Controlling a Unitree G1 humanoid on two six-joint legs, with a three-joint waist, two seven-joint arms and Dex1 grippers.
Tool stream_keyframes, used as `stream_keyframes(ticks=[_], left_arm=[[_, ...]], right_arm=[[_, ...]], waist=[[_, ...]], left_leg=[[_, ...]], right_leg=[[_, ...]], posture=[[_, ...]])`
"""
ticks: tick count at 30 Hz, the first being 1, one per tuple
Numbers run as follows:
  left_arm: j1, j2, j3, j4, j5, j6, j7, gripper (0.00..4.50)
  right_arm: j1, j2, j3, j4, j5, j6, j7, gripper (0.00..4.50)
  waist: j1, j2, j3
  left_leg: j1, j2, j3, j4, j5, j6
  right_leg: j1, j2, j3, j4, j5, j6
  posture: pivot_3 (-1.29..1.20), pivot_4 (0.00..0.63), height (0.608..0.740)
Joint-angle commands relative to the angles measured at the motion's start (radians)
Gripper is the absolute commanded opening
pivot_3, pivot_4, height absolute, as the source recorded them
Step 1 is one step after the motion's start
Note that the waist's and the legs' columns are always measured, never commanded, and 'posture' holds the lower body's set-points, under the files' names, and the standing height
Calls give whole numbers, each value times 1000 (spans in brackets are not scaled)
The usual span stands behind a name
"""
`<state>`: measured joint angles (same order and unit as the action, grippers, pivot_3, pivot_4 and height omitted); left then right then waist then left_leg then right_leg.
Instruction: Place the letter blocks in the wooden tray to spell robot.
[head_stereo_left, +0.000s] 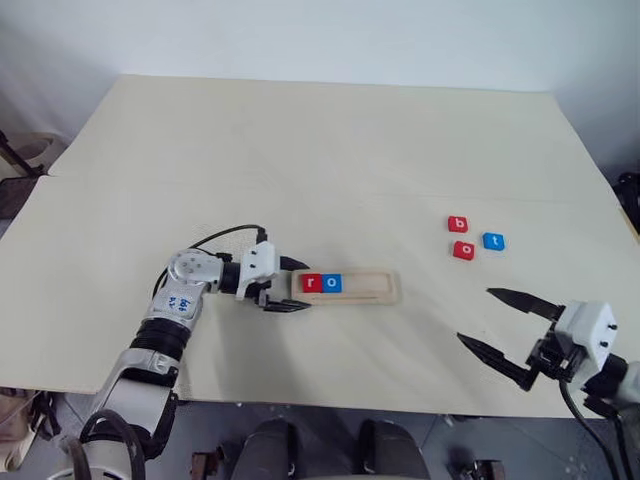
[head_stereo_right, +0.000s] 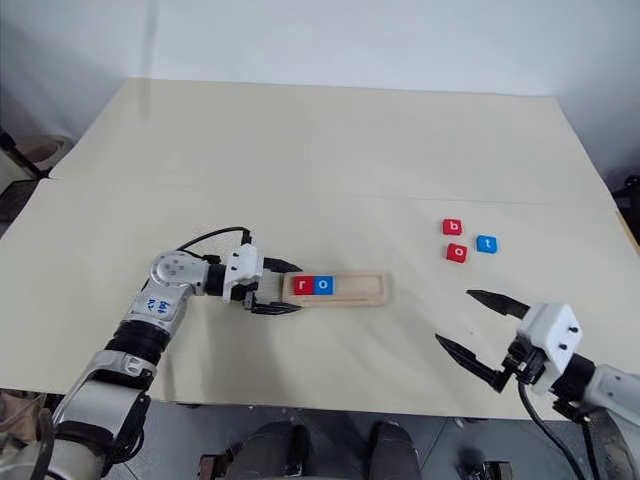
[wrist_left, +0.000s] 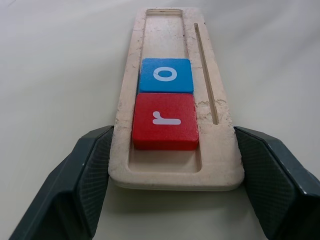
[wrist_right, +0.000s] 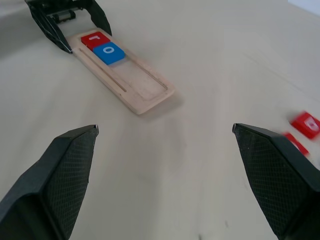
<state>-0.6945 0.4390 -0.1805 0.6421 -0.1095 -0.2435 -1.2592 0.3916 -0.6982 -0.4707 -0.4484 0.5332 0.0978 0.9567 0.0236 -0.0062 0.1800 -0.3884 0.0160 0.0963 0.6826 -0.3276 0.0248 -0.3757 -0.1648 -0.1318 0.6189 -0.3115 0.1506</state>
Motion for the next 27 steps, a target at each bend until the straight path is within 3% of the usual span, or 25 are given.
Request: stream_keyframes(ticks=[1,11,13,15,27], left_arm=[[-23,-2,-11,25,9,-10,-27,3392],[-39,12,-11,68,15,18,-63,3392],[-41,11,0,71,9,38,-56,4119],[-42,8,16,62,-13,73,-62,4430],[42,105,201,-8,-161,1,-86,4430]], right_arm=[[26,9,-38,-54,28,3,-10,4500],[44,15,-33,-79,34,14,-28,4500],[40,15,-29,-78,33,15,-30,4500],[34,15,-23,-76,33,18,-32,4500],[51,82,-86,-31,17,-2,-105,4500]], waist=[[-2,0,0],[1,0,0],[1,0,0],[0,0,0],[-1,0,0]], left_leg=[[1,0,0,0,0,0],[0,0,0,0,0,0],[0,0,0,0,0,0],[1,0,0,0,0,0],[0,0,-1,0,0,0]], right_leg=[[0,0,0,0,0,0],[0,0,0,0,0,0],[0,0,0,0,0,0],[0,0,0,0,0,0],[0,0,0,0,0,0]], posture=[[0,150,740],[0,150,740],[0,150,740],[0,150,740],[0,150,740]])
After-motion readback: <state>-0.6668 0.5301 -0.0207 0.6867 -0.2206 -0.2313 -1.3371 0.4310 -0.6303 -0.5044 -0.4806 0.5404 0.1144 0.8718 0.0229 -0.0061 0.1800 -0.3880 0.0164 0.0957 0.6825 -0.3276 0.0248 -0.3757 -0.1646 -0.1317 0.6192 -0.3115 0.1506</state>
